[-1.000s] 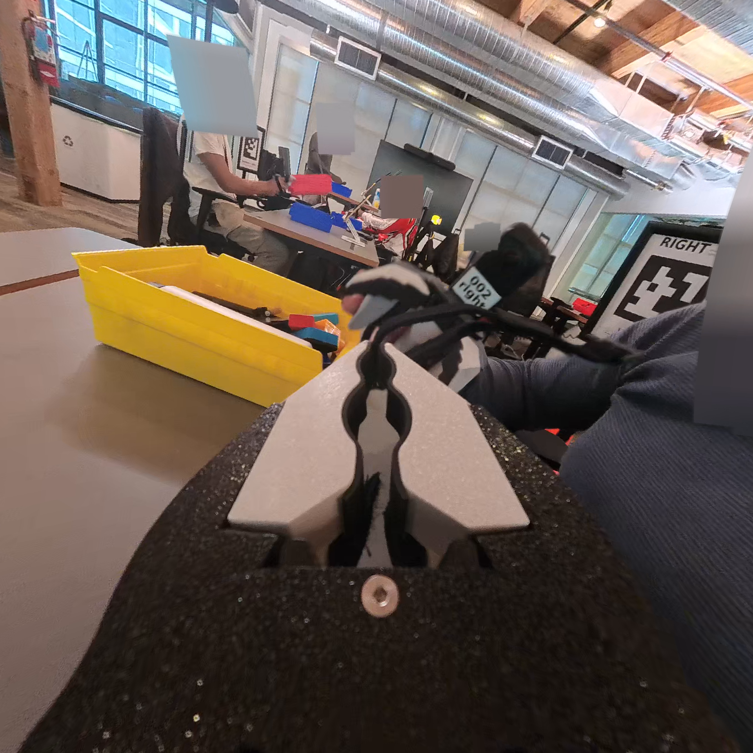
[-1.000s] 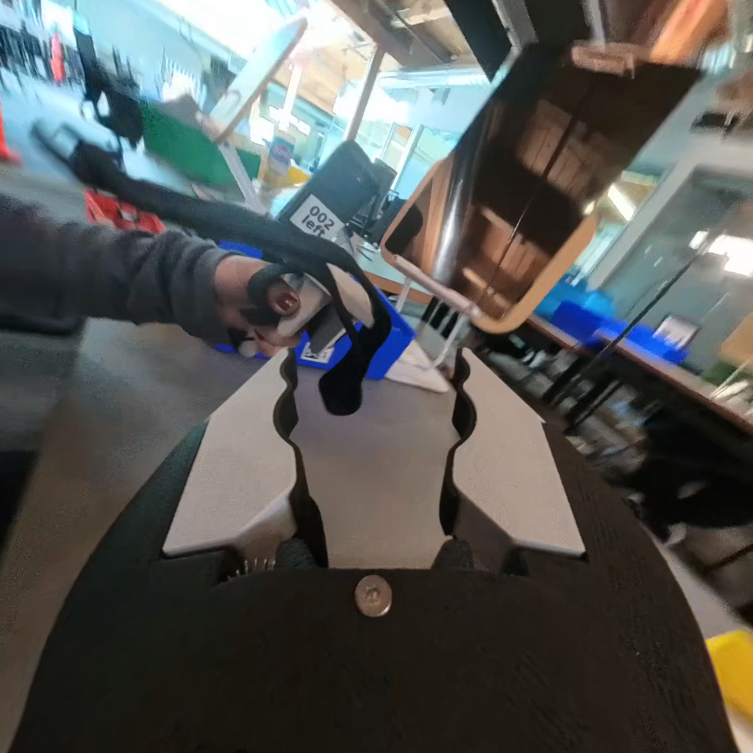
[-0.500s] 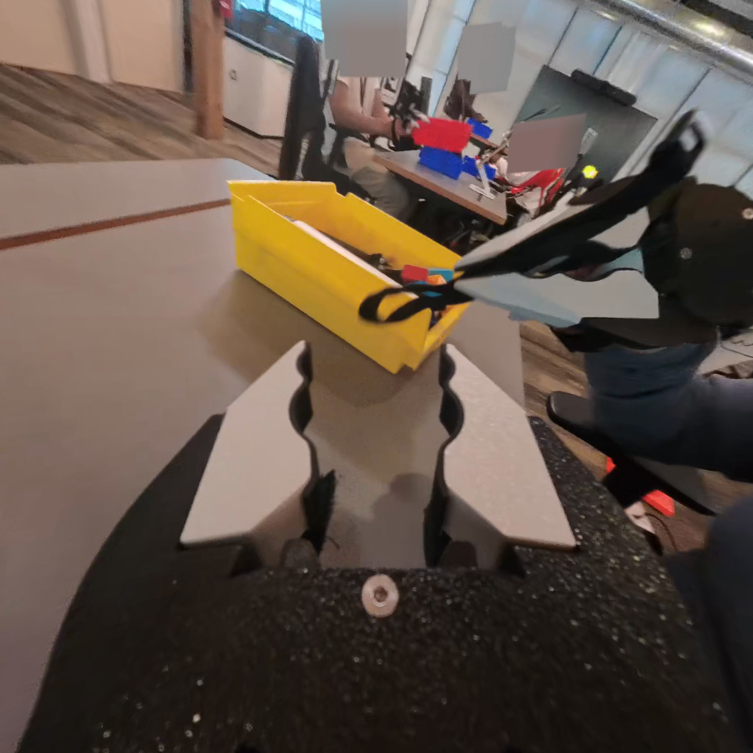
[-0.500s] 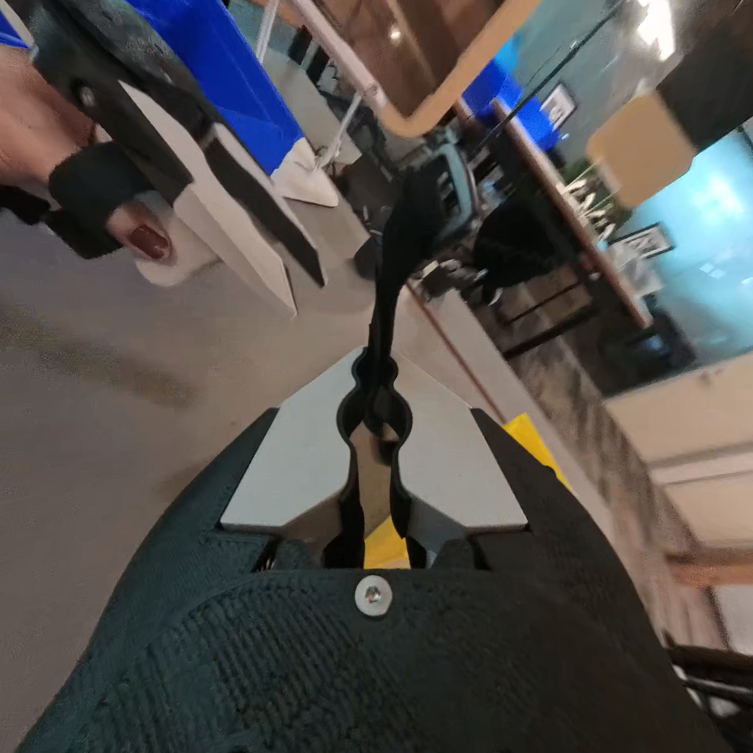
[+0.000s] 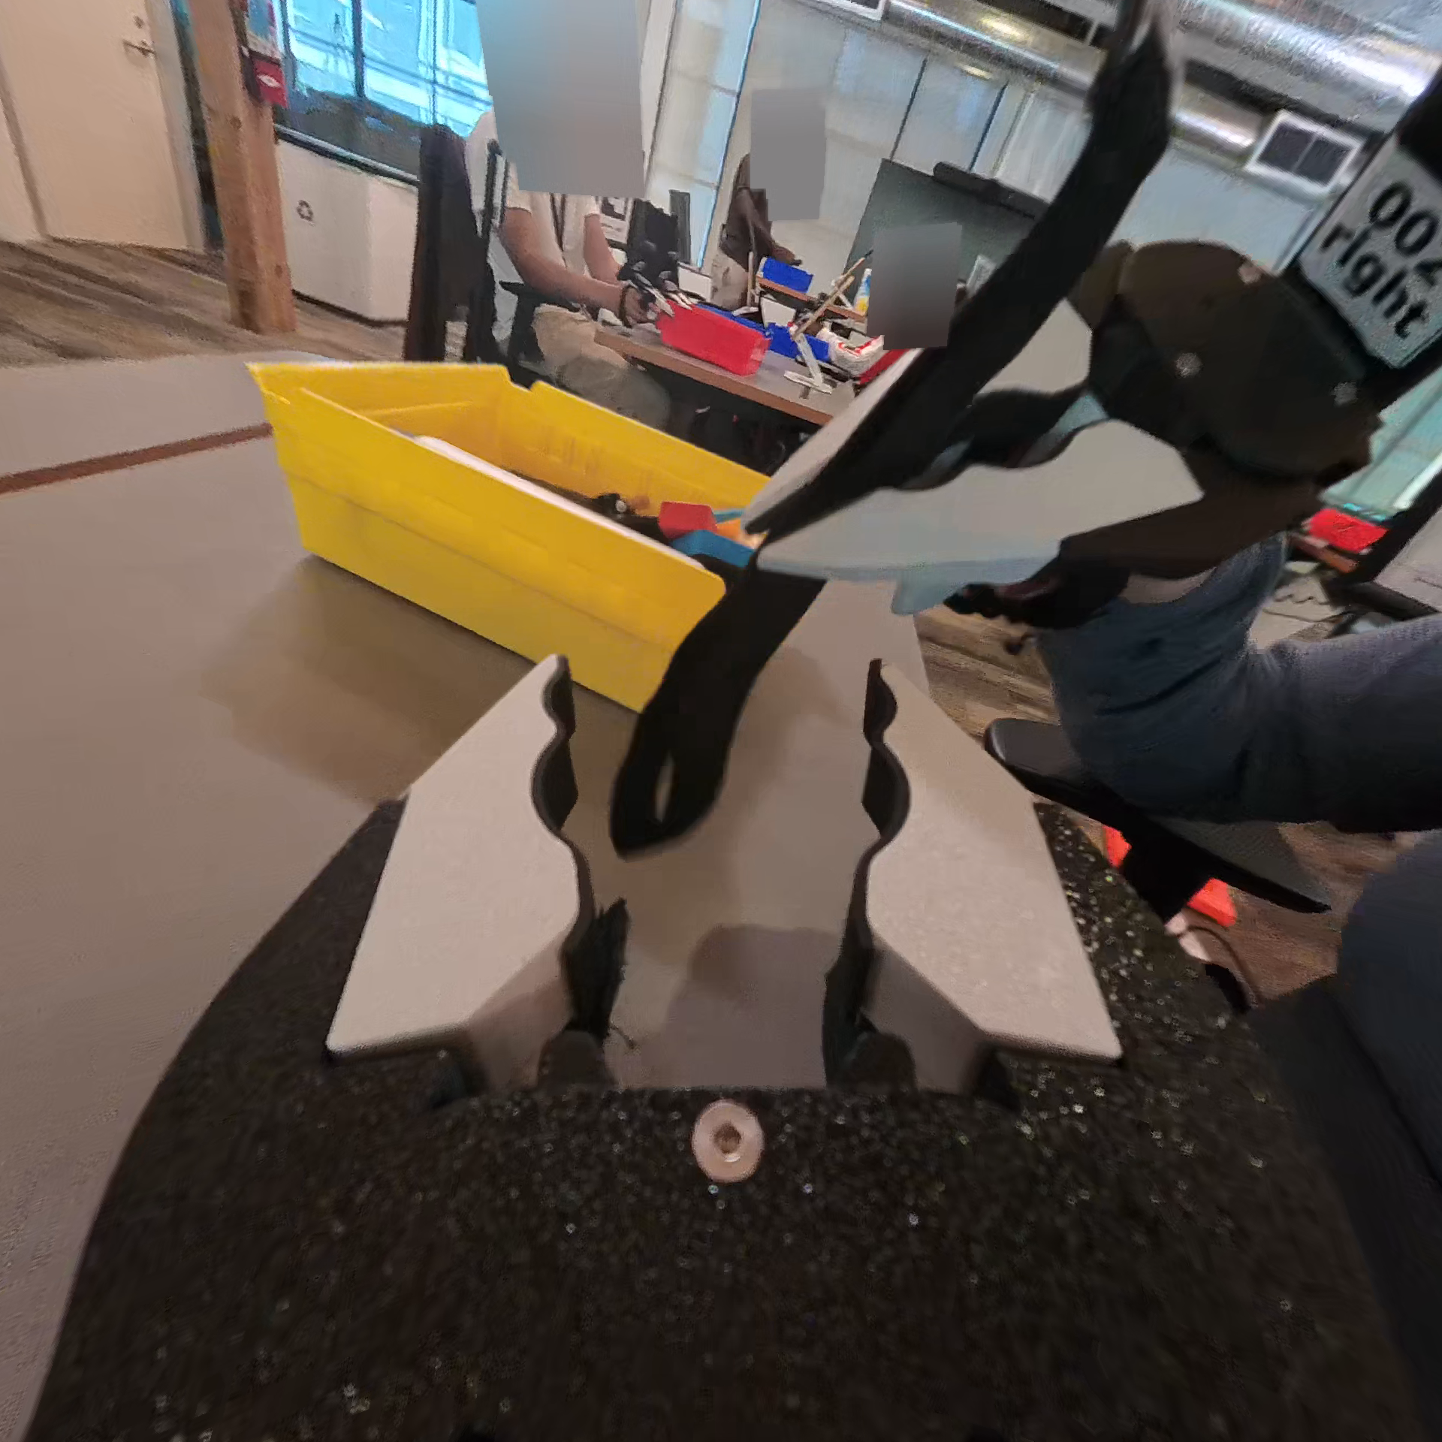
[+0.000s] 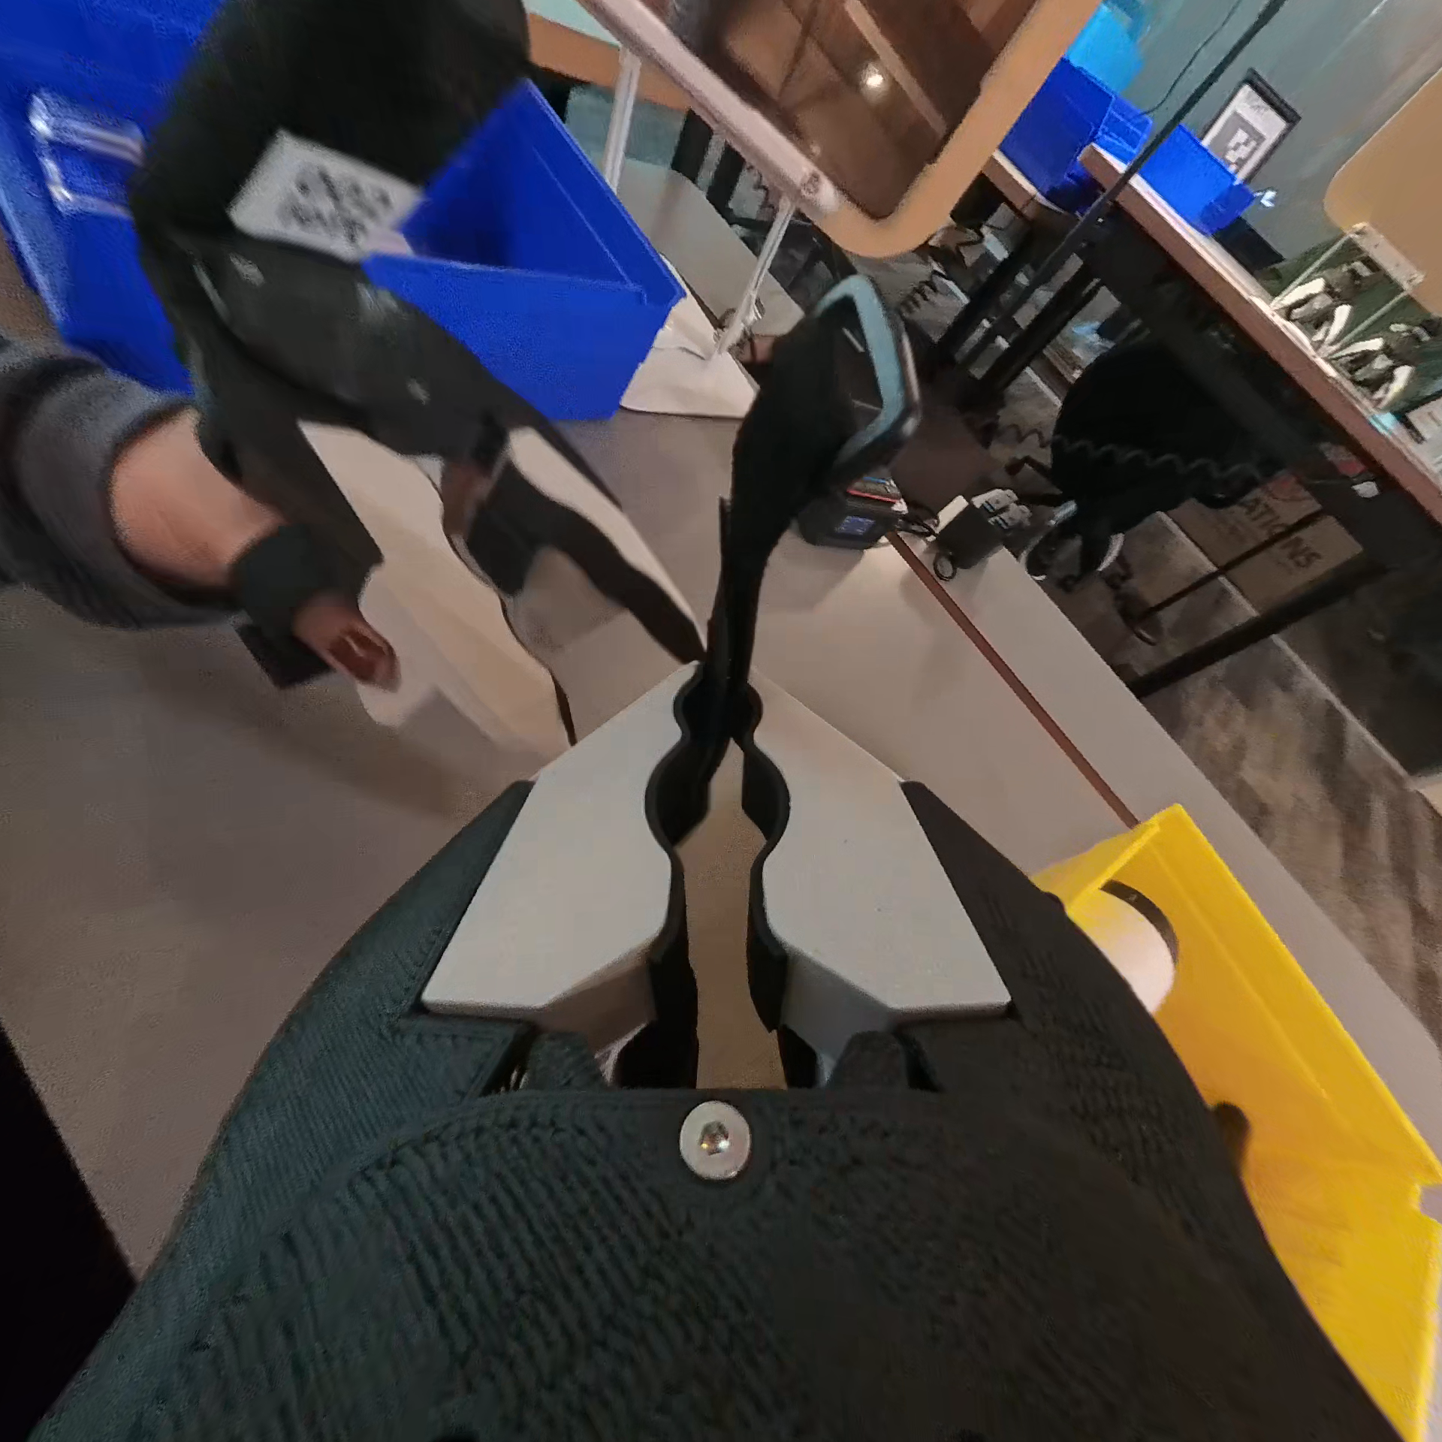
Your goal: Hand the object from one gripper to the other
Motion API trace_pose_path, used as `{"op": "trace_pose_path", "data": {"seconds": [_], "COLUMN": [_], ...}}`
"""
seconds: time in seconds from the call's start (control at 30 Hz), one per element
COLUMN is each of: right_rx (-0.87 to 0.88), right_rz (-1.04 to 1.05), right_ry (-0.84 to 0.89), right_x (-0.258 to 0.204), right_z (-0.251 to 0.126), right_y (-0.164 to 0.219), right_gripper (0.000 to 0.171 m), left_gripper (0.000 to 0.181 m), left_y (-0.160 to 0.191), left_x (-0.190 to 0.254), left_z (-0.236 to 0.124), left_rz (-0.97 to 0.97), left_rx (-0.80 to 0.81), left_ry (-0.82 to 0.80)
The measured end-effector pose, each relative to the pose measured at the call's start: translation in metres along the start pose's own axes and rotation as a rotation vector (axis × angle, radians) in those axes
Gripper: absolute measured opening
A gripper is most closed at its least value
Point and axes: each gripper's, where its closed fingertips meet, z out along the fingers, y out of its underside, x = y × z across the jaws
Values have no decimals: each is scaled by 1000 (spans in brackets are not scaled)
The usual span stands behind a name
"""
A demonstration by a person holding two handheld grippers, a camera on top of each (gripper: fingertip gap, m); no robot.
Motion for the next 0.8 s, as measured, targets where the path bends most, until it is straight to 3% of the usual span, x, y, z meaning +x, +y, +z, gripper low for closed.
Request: {"op": "trace_pose_path", "data": {"seconds": [0.27, 0.5, 0.57, 0.63, 0.7, 0.77, 0.8], "right_rx": [43, 84, 97, 109, 178, 220, 249], "right_rz": [92, 23, -98, -253, -478, -739, -878], "right_ry": [-105, -79, -35, 23, 110, 279, 380], "right_x": [-10, -4, 0, 2, 1, 8, 10], "right_z": [0, 0, 1, 1, -4, -11, -17], "right_y": [-4, -5, -5, -6, -17, -27, -33], "right_gripper": [3, 2, 2, 2, 2, 2, 3], "left_gripper": [55, 81, 83, 54, 58, 79, 81], "left_y": [20, -17, -27, -36, -41, -44, -45], "left_x": [9, 8, 11, 6, 16, 34, 43], "left_z": [14, -6, -14, -21, -24, -26, -27], "left_rz": [-25, 9, -30, -165, -323, -480, -541], "left_rx": [-6, 99, 87, 74, 42, 2, -13], "left_ry": [77, 69, 85, 67, 154, 297, 361]}}
